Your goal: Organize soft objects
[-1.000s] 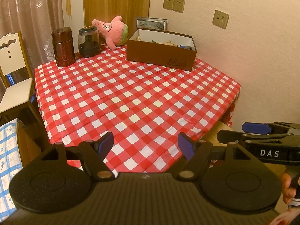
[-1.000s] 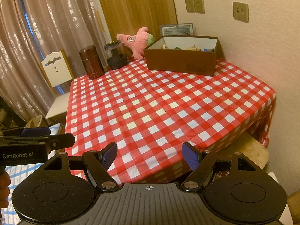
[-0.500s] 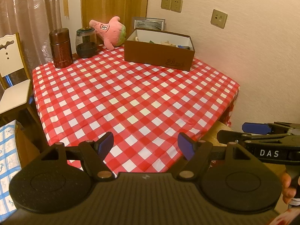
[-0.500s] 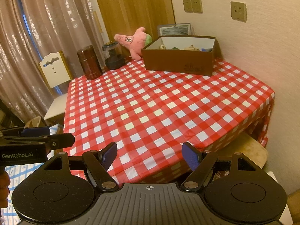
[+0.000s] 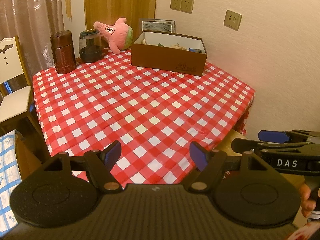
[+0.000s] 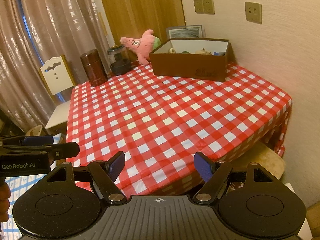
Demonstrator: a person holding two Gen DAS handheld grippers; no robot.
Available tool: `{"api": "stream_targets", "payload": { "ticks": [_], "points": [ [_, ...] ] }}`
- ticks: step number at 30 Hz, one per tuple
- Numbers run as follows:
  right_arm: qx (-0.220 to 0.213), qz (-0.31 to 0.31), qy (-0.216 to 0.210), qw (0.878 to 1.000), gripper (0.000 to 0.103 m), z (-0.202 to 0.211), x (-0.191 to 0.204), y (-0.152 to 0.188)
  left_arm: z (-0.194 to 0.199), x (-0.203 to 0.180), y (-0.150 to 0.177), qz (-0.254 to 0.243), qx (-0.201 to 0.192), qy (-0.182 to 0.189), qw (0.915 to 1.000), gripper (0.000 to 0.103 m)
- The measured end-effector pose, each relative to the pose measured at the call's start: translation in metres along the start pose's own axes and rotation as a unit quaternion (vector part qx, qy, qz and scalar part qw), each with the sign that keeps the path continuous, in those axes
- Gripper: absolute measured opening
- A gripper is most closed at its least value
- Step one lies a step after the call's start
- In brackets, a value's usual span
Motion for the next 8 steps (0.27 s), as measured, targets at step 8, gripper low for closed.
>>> {"api": "stream_targets", "payload": {
  "ticks": [8],
  "points": [
    [0.0, -0.006, 0.008, 1.0, 0.076, -0.002, -0.008, -0.005, -0.005, -0.01, -0.012, -0.006, 0.001, 0.005, 1.0, 0.074]
  ]
}}
Point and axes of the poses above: each gripper's, at about its wrist camera, not at the fingertips, and z roughly against the way its jaws point, x to its left, y to its underside, the point moved 9 cm from there along -z, roughly the way its jaws point, and after that the axes turned 2 degrees about -z, right-handed, at the moved point
